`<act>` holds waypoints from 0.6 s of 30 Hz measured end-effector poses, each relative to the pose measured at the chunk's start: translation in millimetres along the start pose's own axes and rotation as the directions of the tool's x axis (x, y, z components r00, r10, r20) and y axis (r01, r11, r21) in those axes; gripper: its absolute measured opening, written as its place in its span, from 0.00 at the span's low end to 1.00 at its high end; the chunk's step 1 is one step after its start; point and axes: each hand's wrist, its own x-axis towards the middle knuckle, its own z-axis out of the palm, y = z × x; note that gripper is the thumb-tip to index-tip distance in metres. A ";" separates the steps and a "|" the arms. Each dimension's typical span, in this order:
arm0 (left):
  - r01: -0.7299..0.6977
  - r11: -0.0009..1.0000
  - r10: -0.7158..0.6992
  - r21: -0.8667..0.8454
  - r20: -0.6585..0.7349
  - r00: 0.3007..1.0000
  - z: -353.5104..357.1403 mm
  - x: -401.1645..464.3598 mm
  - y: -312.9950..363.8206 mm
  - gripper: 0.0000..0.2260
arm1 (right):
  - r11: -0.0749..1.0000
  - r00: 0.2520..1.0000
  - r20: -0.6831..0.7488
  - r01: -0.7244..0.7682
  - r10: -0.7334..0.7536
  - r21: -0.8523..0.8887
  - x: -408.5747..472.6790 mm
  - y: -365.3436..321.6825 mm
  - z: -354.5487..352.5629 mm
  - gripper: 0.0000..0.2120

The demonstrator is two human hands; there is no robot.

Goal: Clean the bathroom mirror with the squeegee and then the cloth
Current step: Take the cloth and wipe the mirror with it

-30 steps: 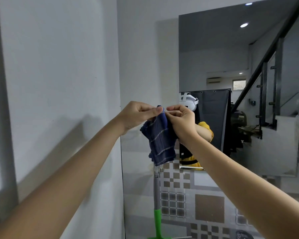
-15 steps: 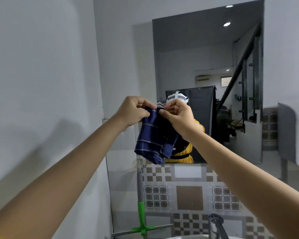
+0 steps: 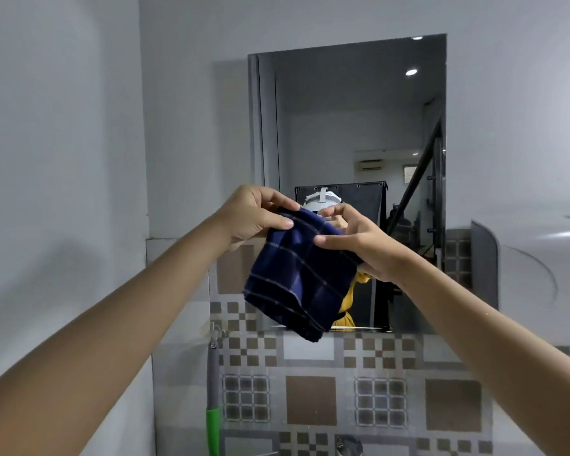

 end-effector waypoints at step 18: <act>0.068 0.963 -0.129 -0.260 -0.226 0.966 32.9 75.1 -20.8 0.09 | 0.940 0.839 -0.469 0.338 -0.278 0.047 9.9 16.1 -12.5 0.32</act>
